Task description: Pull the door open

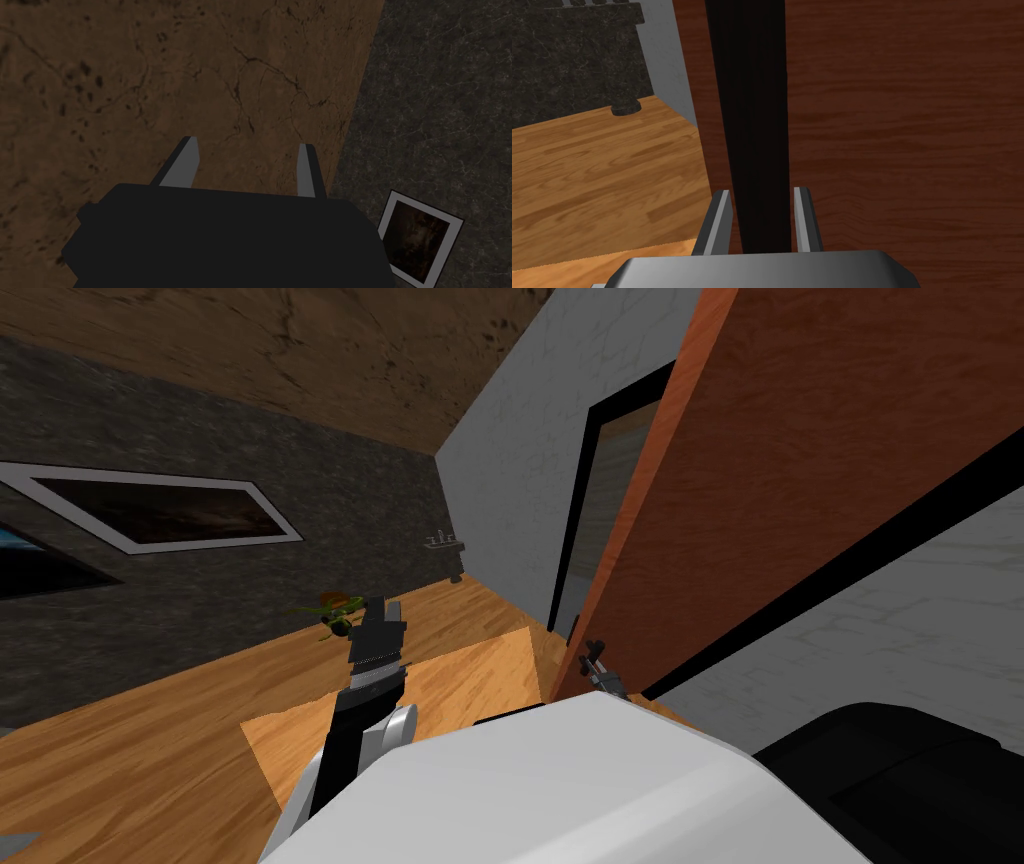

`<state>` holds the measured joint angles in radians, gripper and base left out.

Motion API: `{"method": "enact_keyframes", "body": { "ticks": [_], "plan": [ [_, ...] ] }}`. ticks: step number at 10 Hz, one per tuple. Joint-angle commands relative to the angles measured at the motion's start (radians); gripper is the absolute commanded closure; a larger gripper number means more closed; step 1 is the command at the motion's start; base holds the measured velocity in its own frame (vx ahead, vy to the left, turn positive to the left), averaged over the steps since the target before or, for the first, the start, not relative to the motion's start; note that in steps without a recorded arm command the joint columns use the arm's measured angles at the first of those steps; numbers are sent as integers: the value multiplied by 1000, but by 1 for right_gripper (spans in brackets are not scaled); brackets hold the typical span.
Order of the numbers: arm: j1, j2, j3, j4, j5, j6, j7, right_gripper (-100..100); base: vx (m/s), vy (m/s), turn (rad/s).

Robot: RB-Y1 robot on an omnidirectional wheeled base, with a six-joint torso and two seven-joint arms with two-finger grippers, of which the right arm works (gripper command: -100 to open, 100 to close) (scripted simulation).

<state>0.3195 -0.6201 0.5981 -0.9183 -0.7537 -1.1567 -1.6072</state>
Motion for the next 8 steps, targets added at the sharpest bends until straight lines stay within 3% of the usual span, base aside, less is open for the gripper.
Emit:
{"method": "enact_keyframes", "body": {
  "ticks": [1, 2, 8],
  "plan": [
    [4, -7, 11, 6, 7, -14, -12, 100, -186, -48, 99],
    [2, -4, 7, 3, 4, -6, -6, 100, -80, -23, 30],
    [1, -23, 42, 50, 21, -62, -50, 100, -185, -40, 132]
  ]
}}
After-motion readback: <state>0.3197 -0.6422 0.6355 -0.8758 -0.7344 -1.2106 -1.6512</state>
